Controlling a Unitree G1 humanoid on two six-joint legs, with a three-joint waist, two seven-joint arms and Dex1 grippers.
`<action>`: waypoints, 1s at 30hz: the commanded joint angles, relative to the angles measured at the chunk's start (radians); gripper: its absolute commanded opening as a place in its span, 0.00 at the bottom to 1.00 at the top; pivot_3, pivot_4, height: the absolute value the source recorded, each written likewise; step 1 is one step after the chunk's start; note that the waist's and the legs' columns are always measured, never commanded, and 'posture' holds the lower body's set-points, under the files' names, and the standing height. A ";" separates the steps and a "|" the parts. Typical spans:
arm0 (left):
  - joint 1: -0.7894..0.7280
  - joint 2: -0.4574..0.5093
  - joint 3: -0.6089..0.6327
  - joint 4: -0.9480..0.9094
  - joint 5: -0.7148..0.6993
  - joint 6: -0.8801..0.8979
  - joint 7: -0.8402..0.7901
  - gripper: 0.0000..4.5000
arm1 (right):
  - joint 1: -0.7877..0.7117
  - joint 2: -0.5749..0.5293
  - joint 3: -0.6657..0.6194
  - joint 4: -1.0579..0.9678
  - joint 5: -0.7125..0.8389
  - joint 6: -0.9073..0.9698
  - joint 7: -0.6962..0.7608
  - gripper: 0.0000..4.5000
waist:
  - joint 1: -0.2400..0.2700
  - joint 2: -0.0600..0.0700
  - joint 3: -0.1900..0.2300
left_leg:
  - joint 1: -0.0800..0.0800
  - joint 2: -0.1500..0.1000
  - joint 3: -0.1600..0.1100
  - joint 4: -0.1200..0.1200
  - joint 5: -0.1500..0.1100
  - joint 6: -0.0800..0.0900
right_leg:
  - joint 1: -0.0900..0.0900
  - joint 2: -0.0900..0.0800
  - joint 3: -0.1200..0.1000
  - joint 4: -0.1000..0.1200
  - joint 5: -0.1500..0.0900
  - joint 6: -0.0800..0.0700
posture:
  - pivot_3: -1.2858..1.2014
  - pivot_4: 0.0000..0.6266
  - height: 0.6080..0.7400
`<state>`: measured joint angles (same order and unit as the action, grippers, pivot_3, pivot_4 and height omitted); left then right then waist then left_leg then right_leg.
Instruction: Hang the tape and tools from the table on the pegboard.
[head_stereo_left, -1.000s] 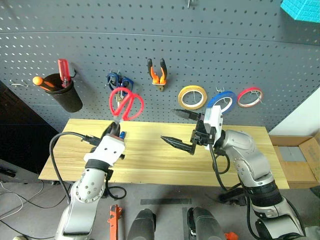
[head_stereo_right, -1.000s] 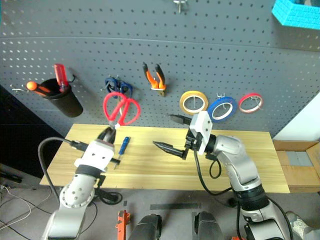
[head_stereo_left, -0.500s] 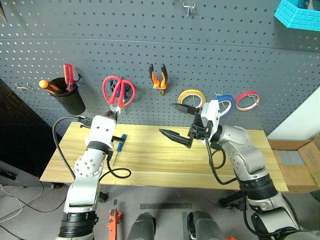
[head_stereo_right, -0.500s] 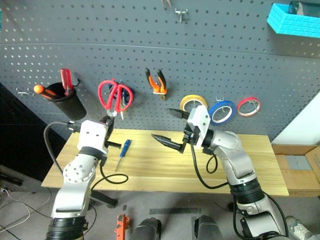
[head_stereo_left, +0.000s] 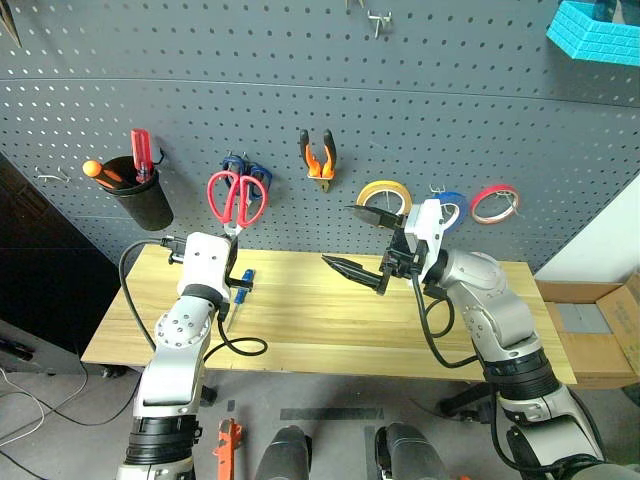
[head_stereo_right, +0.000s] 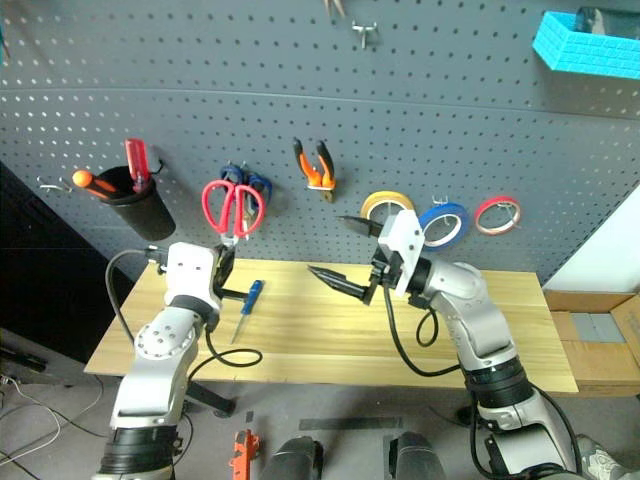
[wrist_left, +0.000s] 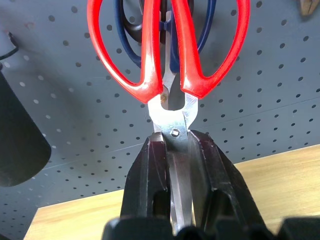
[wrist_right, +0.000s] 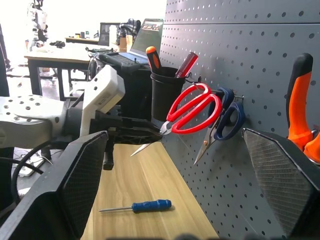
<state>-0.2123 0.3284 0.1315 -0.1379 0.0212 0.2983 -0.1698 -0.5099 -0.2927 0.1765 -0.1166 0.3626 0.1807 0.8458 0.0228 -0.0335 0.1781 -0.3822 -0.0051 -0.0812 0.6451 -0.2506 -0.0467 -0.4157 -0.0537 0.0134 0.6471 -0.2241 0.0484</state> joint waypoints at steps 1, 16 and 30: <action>-0.043 0.018 0.013 0.008 -0.011 -0.010 -0.013 0.34 | -0.003 -0.005 -0.017 -0.048 0.004 -0.014 -0.003 1.00 | 0.000 0.000 0.000 | 0.000 0.000 0.000 0.000 0.000 0.000 | 0.000 0.000 0.000 0.000 0.000 0.000 | 0.55 0.17 1.00; 0.027 -0.022 0.007 0.109 0.004 0.036 0.035 1.00 | 0.067 -0.030 0.052 -0.099 -0.047 -0.016 0.011 1.00 | -0.010 0.001 0.001 | 0.001 0.000 0.000 0.000 0.000 0.000 | 0.001 0.000 0.000 -0.001 0.000 0.000 | 0.54 0.26 1.00; -0.185 0.100 0.038 0.536 -0.046 0.074 -0.059 1.00 | -0.049 0.176 0.230 -0.024 -0.196 0.073 -0.114 1.00 | -0.026 0.006 0.078 | 0.003 0.000 -0.003 0.000 0.000 0.002 | 0.004 0.000 -0.002 0.001 -0.003 0.002 | 0.53 0.53 1.00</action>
<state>-0.3796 0.4227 0.1714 0.3601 -0.0095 0.3847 -0.1997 -0.5489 -0.1205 0.4130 -0.1299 0.1673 0.2505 0.7380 -0.0031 -0.0277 0.2556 -0.3796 -0.0056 -0.0847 0.6452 -0.2504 -0.0451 -0.4129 -0.0541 0.0110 0.6476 -0.2252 0.0476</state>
